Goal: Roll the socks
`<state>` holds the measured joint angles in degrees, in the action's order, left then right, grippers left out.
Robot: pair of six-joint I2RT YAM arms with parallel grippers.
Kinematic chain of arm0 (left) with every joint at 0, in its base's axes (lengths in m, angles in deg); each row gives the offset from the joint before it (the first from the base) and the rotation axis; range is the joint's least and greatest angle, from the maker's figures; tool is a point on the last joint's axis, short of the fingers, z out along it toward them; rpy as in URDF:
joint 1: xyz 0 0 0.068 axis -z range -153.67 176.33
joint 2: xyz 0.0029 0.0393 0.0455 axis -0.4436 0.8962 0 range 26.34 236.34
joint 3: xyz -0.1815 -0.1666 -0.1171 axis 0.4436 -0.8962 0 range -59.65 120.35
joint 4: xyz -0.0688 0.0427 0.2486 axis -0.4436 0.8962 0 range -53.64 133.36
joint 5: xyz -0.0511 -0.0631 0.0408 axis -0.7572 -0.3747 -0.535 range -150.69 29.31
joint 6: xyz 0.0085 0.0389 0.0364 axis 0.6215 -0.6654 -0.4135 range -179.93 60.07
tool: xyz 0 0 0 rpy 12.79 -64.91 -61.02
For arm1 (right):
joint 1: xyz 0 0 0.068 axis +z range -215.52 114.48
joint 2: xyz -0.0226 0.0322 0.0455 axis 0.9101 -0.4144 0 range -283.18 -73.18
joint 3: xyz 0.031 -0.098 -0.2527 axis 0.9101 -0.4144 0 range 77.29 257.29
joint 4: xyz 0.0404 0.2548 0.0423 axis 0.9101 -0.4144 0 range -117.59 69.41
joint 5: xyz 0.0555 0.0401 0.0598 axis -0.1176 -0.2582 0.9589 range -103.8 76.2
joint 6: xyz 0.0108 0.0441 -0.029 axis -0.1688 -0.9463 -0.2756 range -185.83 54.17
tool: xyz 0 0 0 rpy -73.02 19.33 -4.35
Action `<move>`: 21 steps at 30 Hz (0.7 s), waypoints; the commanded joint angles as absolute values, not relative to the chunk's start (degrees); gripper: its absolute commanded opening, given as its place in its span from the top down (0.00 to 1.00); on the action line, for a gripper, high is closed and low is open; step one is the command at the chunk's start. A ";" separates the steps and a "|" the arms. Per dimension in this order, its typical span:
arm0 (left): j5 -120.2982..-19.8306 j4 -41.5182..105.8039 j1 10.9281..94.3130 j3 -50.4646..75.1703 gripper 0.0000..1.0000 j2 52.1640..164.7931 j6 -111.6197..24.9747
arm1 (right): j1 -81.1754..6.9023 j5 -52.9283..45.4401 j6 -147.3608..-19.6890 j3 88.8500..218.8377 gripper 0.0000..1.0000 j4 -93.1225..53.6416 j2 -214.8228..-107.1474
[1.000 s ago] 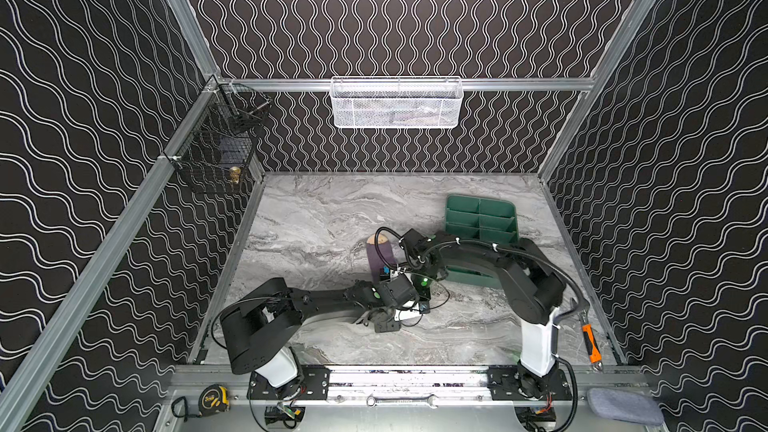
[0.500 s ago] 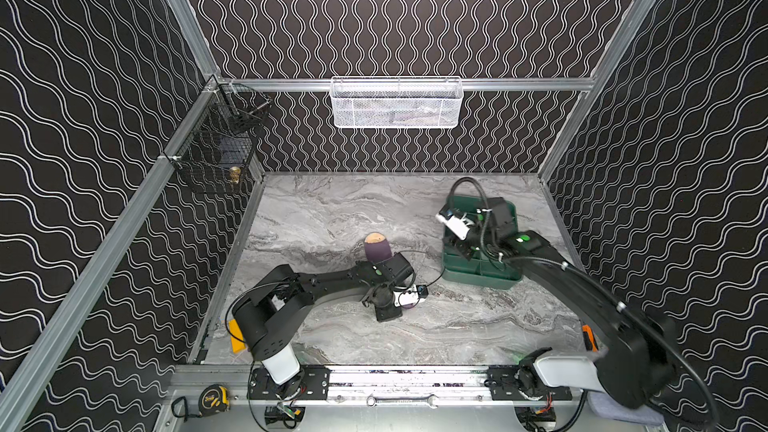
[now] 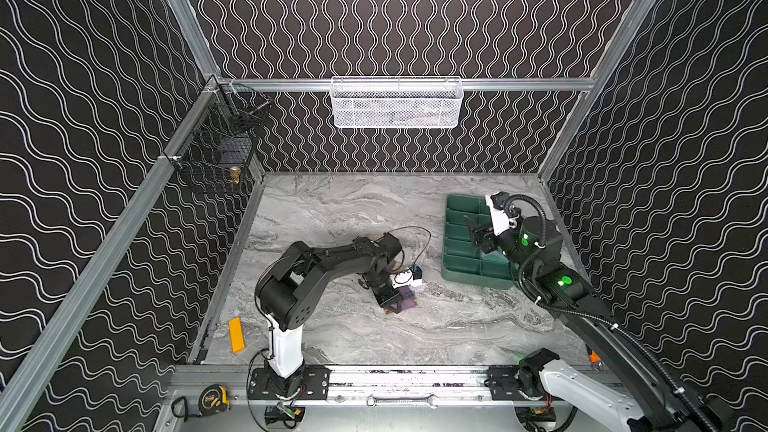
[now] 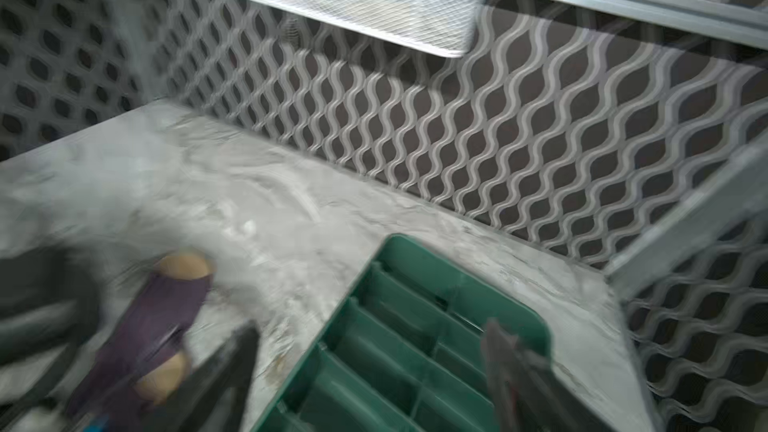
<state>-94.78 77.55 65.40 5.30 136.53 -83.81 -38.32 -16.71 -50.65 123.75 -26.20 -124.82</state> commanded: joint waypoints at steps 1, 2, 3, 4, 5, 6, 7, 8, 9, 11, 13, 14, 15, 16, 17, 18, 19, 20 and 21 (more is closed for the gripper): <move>-91.82 81.27 63.75 5.56 1.00 140.15 -83.39 | -31.62 -11.06 -39.67 120.12 0.21 -36.72 -123.29; -92.11 81.52 63.15 5.93 1.00 140.88 -83.41 | -26.53 -14.73 -35.78 117.94 0.21 -39.00 -122.82; -91.84 81.37 62.71 6.24 1.00 141.49 -83.25 | -21.81 -18.54 -31.85 115.52 0.20 -40.69 -122.40; -91.81 81.54 62.45 6.41 1.00 141.84 -83.10 | -17.43 -21.57 -28.98 113.44 0.20 -41.79 -122.39; -92.04 81.71 62.13 6.63 1.00 142.15 -83.27 | -13.12 -25.04 -26.54 111.37 0.20 -42.56 -122.59; -91.77 81.81 62.04 6.76 1.00 142.43 -83.27 | -9.50 -28.01 -24.81 109.75 0.20 -42.61 -123.22; -91.84 81.95 61.77 6.87 1.00 142.57 -83.51 | -6.85 -29.96 -23.79 108.40 0.21 -41.95 -124.07; -91.88 81.98 61.55 6.97 1.00 142.77 -83.66 | -4.38 -31.51 -22.98 107.16 0.20 -40.48 -125.25; -91.85 82.10 61.37 7.25 1.00 143.00 -83.74 | -2.63 -32.48 -22.24 106.27 0.20 -38.38 -126.58; -92.16 82.35 61.08 7.52 1.00 143.42 -83.96 | -0.42 -33.56 -20.89 105.16 0.20 -33.03 -130.11; -92.15 82.52 60.92 7.66 1.00 143.74 -83.93 | 1.36 -34.11 -19.80 105.48 0.21 -27.61 -134.74; -92.25 82.63 60.80 7.62 1.00 143.86 -84.00 | 2.08 -34.92 -19.32 105.79 0.21 -24.42 -137.59; -92.25 82.47 60.71 7.55 1.00 143.74 -83.91 | 2.59 -35.44 -18.88 106.38 0.21 -21.76 -140.38; -92.44 82.36 60.73 7.50 1.00 143.65 -83.81 | 2.64 -35.63 -18.33 106.76 0.23 -19.53 -143.02; -92.38 82.34 60.71 7.55 1.00 143.60 -83.82 | 2.69 -36.64 -17.66 106.97 0.25 -16.24 -145.89; -92.26 82.41 60.77 7.54 1.00 143.58 -83.74 | 2.62 -36.90 -17.07 107.13 0.25 -12.95 -148.61; -92.43 82.44 60.74 7.57 1.00 143.58 -83.78 | 2.64 -36.52 -16.10 107.26 0.25 -10.88 -150.51; -92.35 82.42 60.70 7.59 1.00 143.54 -83.75 | 2.52 -36.51 -15.15 107.35 0.26 -8.16 -152.49; -92.21 82.62 60.71 7.73 1.00 143.62 -83.72 | 2.57 -36.80 -14.41 107.35 0.26 -5.79 -154.50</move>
<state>-105.29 82.32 60.79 8.21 142.69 -83.79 2.47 -34.97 -18.19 106.83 -18.07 -151.09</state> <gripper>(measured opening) 0.095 0.745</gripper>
